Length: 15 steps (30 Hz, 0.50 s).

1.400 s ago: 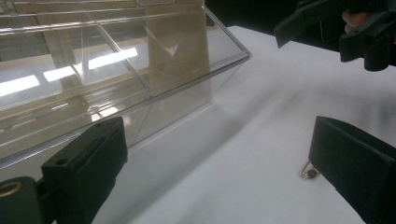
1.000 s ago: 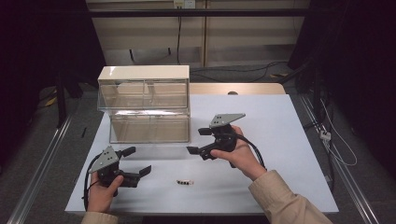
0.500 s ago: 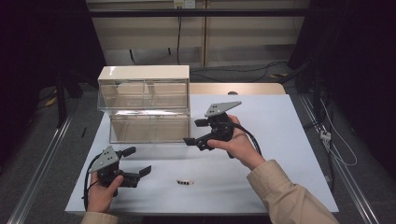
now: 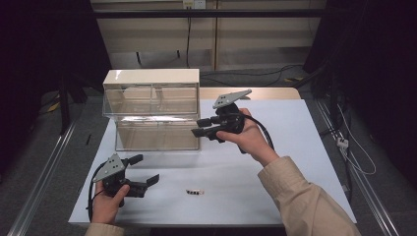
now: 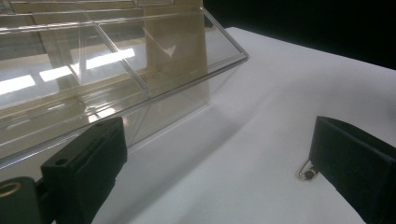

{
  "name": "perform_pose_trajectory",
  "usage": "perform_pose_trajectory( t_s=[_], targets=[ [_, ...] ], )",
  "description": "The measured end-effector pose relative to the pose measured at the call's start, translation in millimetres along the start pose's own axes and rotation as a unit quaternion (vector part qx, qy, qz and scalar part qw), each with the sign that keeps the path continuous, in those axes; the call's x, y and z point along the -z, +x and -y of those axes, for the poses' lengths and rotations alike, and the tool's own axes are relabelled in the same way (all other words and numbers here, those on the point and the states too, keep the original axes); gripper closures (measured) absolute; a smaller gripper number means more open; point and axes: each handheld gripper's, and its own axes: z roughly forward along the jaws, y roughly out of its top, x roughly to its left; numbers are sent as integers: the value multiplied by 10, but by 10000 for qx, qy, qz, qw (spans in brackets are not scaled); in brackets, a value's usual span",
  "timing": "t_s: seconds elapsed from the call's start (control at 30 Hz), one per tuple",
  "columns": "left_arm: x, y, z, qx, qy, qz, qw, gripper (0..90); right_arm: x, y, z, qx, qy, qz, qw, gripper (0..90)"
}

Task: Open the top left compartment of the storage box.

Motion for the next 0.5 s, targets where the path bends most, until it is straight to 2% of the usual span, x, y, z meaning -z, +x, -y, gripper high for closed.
perform_pose_trajectory(
  t_s=[0.03, 0.13, 0.3, 0.4, 0.5],
  targets=[
    [-1, 0, 0, -1, 1, 0, 10000, 40, 0, 0, 0, 0, 0, 0, 10000, 623],
    [-1, 1, 0, 3, -1, 3, 10000, 40, -13, -29, -26, 20, 38, 51, 10000, 741],
    [4, 4, 0, 4, -1, -6, 10000, 40, -43, -96, -54, -26, 39, 88, 10000, 857],
    [3, 5, 0, 11, -2, -3, 10000, 40, -44, -138, -66, -48, -12, 131, 9999, 900],
    [-1, 3, 2, 20, 4, -1, 10000, 40, -43, -163, -81, -53, -10, 180, 9998, 900]
  ],
)
